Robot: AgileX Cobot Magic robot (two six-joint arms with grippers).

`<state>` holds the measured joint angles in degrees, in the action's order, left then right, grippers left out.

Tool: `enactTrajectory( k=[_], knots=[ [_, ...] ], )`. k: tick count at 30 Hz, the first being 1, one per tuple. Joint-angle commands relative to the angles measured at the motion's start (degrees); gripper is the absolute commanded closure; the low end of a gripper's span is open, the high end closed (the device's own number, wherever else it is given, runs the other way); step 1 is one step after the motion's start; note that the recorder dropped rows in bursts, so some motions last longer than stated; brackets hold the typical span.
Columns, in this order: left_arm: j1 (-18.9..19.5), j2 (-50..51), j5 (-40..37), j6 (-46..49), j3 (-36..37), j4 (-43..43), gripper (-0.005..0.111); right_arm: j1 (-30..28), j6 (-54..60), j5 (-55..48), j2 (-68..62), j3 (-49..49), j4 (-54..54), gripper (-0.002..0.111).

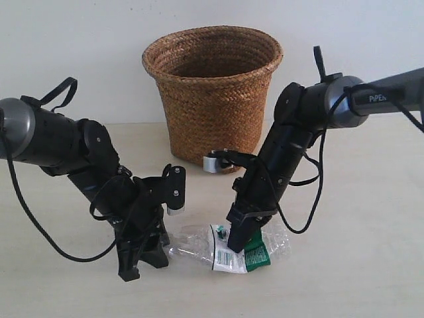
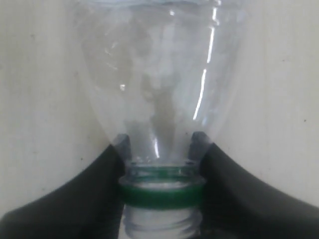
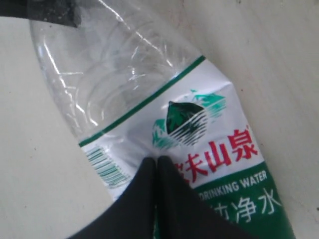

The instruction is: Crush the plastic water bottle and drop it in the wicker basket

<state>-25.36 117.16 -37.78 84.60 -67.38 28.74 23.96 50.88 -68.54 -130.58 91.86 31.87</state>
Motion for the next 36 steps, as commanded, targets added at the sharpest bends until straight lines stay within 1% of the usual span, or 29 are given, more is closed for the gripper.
enactTrajectory(
  k=[1,5,8,10,18,24,27,30,32,35,36],
  knots=[
    [0.1,0.2,0.3,-0.3,0.4,-0.7,0.102,-0.1,0.3,6.6,-6.0,-1.1,-8.8,0.108],
    [0.1,0.2,0.3,-0.5,0.4,-0.7,0.102,-0.1,-4.6,7.9,-6.9,-1.1,-12.3,0.108],
    [0.1,0.2,0.3,-0.6,0.4,-0.7,0.102,-0.1,-6.7,6.7,-5.8,-0.4,-12.4,0.108],
    [0.1,0.2,0.3,-0.7,0.4,-0.7,0.102,-0.1,-7.1,5.3,-4.1,0.4,-11.1,0.108],
    [0.1,0.2,0.3,-1.4,0.4,-0.7,0.102,-0.1,-7.3,5.2,6.7,0.8,-2.5,0.108],
    [0.1,0.2,0.3,-1.4,0.4,-0.7,0.102,-0.2,-7.3,2.1,13.4,0.8,-1.8,0.108],
    [0.1,0.2,0.4,-1.4,0.4,-0.7,0.102,-1.9,-8.0,-0.4,16.2,0.8,-1.8,0.108],
    [0.1,0.2,0.4,-1.4,0.4,-0.7,0.102,-5.1,-11.8,-1.1,18.8,0.1,-2.0,0.108],
    [0.1,0.0,0.4,-1.7,0.4,-0.7,0.102,-7.0,-13.8,1.4,21.2,-2.5,-3.2,0.108],
    [0.1,-1.4,0.3,-3.3,0.4,-0.7,0.102,-9.6,-16.6,8.3,25.5,-8.5,-4.7,0.108],
    [0.1,-3.1,0.3,-5.5,0.4,-0.7,0.102,-10.9,-17.4,13.9,28.8,-13.4,-5.6,0.108]
  ],
)
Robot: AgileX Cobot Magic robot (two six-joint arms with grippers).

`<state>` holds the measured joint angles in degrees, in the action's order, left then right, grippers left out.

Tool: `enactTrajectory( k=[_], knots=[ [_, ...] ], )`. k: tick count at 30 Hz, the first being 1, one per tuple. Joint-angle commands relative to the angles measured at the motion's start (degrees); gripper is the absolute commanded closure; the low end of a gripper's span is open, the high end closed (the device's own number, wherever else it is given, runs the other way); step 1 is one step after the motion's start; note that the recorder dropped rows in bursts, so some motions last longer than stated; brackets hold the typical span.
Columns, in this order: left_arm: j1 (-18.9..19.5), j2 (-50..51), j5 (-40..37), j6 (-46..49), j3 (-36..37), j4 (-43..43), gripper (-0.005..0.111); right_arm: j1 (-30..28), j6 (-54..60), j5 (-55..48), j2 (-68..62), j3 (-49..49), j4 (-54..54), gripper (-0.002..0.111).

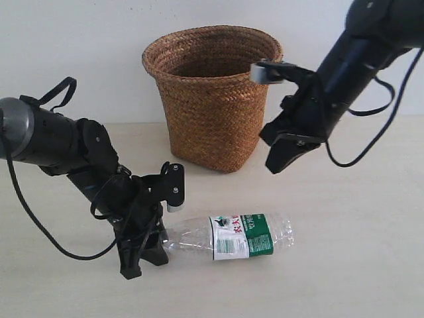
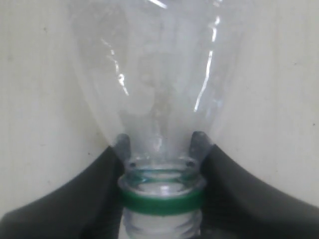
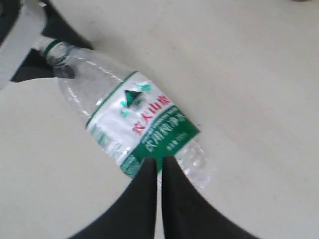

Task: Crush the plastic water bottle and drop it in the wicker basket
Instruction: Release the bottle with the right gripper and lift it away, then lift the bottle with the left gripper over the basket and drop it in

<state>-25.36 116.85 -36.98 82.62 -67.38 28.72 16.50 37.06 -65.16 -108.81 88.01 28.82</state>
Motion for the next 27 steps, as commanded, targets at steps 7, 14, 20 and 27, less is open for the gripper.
enactTrajectory(
  k=[7,14,20,27],
  knots=[
    [0.1,-11.1,-7.9,-5.3,0.4,-0.7,0.102,-3.9,-4.5,27.5,17.9,-28.7,-12.3,0.108],
    [0.0,-17.1,-12.9,-3.8,-2.6,-1.5,0.102,-12.0,-8.7,35.6,23.4,-37.3,-16.0,0.108],
    [0.2,-17.6,-16.0,-5.2,-16.5,-1.5,0.102,-13.2,-8.1,38.0,23.5,-37.3,-15.0,0.108],
    [1.0,-13.8,24.4,-10.6,-21.2,-2.4,0.031,-13.0,-7.6,38.1,23.5,-37.3,-12.4,0.108]
  ],
)
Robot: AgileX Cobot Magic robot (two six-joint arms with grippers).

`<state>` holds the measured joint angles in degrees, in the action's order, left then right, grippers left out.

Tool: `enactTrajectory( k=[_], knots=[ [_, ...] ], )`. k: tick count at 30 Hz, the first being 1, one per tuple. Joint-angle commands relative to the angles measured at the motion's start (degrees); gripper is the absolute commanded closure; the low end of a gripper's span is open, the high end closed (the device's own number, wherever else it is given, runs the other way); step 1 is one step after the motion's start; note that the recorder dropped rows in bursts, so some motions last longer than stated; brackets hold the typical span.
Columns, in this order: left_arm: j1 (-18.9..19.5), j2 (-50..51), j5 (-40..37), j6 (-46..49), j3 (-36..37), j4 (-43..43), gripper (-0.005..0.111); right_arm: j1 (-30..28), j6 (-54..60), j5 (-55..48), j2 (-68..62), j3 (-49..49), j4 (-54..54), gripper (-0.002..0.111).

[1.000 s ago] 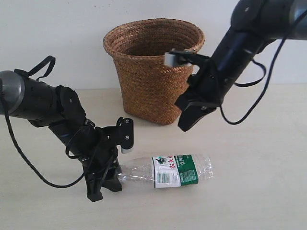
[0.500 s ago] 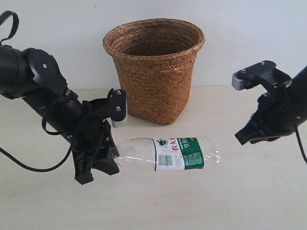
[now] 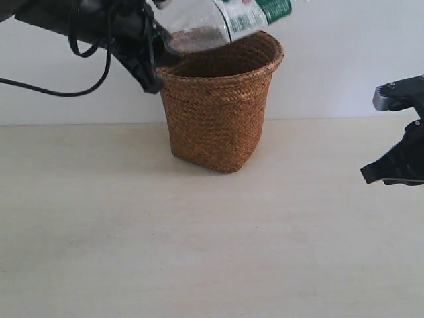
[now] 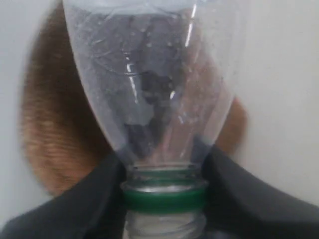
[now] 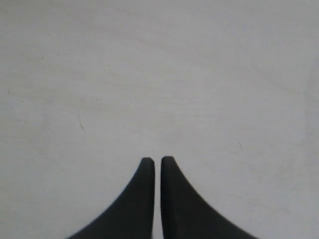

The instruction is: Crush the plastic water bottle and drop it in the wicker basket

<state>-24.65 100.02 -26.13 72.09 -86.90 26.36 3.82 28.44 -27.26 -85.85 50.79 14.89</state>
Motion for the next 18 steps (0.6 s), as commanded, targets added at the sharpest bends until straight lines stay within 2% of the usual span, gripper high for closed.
enactTrajectory(
  k=[1,2,8,13,16,18],
  knots=[
    [0.7,4.1,17.1,-4.9,-2.1,0.9,0.013,-0.2,1.0,-0.4,0.6,-0.1,1.5,0.108],
    [0.8,5.1,19.1,-8.4,-2.6,1.2,-0.002,-0.1,1.0,-0.6,0.6,-0.1,1.5,0.108],
    [1.0,6.9,17.0,-9.5,-3.5,0.6,-0.001,0.2,4.1,-0.8,0.6,-0.1,4.4,0.108],
    [1.0,4.6,10.8,-9.6,-3.5,0.6,0.002,0.2,4.1,0.2,0.6,-0.1,5.5,0.108],
    [1.5,2.4,3.8,-9.7,-3.5,0.6,0.024,0.2,4.1,0.8,0.6,-0.1,6.1,0.108],
    [2.2,0.8,-2.1,-11.8,-3.5,-0.2,0.054,0.2,4.2,1.3,0.6,-0.1,6.1,0.108]
  ],
)
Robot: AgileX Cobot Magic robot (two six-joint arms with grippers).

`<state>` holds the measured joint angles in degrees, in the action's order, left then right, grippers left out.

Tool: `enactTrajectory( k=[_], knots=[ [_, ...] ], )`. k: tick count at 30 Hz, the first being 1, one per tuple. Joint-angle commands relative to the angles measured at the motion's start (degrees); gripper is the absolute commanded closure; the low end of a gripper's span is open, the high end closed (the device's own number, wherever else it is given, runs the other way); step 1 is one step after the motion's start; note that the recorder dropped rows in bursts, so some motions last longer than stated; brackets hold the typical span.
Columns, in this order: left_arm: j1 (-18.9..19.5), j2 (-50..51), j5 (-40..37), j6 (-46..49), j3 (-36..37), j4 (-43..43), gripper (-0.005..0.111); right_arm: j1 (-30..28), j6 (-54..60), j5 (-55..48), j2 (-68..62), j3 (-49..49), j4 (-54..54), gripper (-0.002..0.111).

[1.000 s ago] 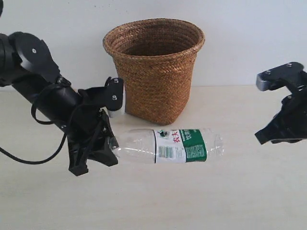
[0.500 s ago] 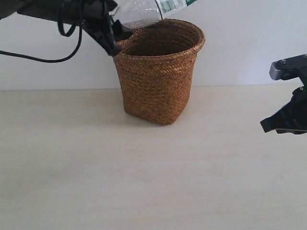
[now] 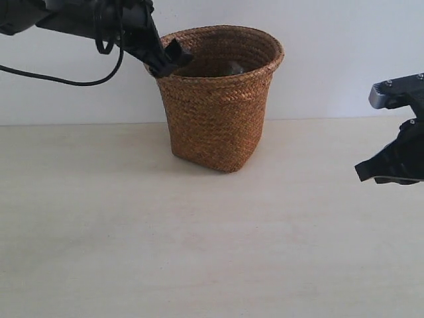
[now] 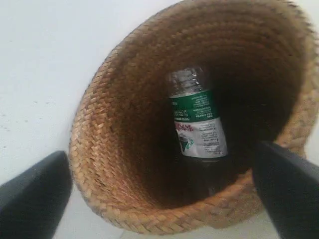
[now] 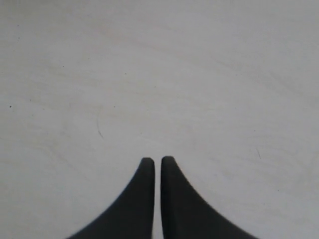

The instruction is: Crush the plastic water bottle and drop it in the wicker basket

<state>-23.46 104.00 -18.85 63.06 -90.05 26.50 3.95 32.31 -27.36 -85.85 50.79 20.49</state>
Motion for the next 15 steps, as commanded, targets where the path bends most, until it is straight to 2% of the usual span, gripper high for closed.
enactTrajectory(
  k=[1,2,3,9,15],
  knots=[
    [1.2,-3.8,-12.1,-4.3,-0.4,-1.6,0.073,0.0,0.6,1.7,0.6,-0.1,0.5,0.108],
    [1.7,-4.5,-15.5,-5.5,-0.4,-2.7,0.093,0.0,0.7,1.7,0.6,-0.1,0.5,0.108],
    [2.1,-5.0,-18.6,-6.4,-0.4,-4.3,0.101,0.0,0.8,2.0,0.6,-0.1,0.5,0.108],
    [3.4,-6.0,-31.1,-18.2,-0.4,-10.9,0.102,0.0,1.1,1.7,0.6,0.6,5.5,0.108],
    [3.6,-6.3,-44.2,-29.0,-0.4,-16.8,0.102,0.0,-1.1,-7.2,0.6,6.7,6.3,0.108]
  ],
)
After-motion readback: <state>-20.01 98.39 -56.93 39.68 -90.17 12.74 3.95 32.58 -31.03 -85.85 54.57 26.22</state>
